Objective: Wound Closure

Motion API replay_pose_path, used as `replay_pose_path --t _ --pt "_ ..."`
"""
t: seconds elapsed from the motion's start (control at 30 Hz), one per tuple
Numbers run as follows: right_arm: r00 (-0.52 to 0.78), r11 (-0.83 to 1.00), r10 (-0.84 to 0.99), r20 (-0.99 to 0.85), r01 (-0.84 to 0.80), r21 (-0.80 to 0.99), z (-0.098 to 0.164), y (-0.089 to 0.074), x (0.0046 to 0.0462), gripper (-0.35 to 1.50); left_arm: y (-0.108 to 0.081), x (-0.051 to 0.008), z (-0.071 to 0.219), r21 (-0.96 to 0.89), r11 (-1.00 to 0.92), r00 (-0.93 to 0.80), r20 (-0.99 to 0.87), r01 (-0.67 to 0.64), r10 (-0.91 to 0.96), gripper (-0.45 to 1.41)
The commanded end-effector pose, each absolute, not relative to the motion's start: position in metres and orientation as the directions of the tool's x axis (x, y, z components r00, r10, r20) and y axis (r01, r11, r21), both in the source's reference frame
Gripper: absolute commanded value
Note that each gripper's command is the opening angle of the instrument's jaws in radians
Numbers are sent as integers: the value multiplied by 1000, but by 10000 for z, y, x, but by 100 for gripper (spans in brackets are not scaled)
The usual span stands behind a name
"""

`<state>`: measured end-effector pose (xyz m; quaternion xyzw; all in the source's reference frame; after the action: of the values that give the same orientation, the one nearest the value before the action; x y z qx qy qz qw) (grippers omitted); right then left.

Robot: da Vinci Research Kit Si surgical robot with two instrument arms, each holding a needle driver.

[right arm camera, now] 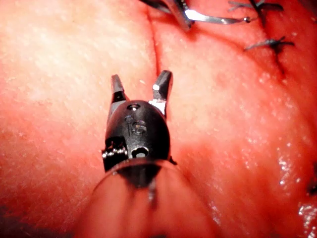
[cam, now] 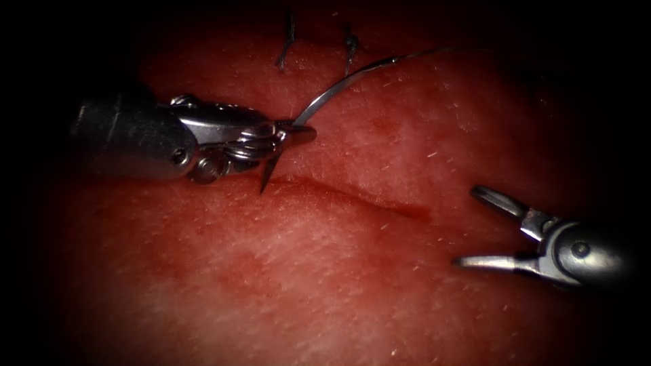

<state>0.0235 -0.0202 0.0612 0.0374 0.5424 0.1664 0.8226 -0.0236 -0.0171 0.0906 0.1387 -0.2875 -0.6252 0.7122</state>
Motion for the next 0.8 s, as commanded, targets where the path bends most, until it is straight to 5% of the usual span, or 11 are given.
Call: replay_pose_path --t 0.03,0.23,0.3,0.47,0.63,0.8 --pt "355 942 315 -880 -230 244 617 -207 241 69 -173 -239 911 566 178 42 245 805 -969 -45" --pt "291 916 357 -888 -293 273 619 -198 240 62 -169 -239 887 739 185 -108 329 647 -938 -45" --pt "193 873 409 -892 -367 321 616 -189 240 86 -173 -241 876 786 197 -153 347 586 -926 -45" --pt "-12 750 536 -844 -452 483 610 -162 270 88 -193 -254 848 850 282 -231 413 445 -881 -45" --pt "-54 700 595 -802 -456 550 606 -147 290 106 -206 -264 841 834 356 -235 479 421 -846 -45" --pt "-114 659 632 -767 -441 609 597 -138 307 103 -212 -271 842 806 404 -212 527 433 -823 -45"
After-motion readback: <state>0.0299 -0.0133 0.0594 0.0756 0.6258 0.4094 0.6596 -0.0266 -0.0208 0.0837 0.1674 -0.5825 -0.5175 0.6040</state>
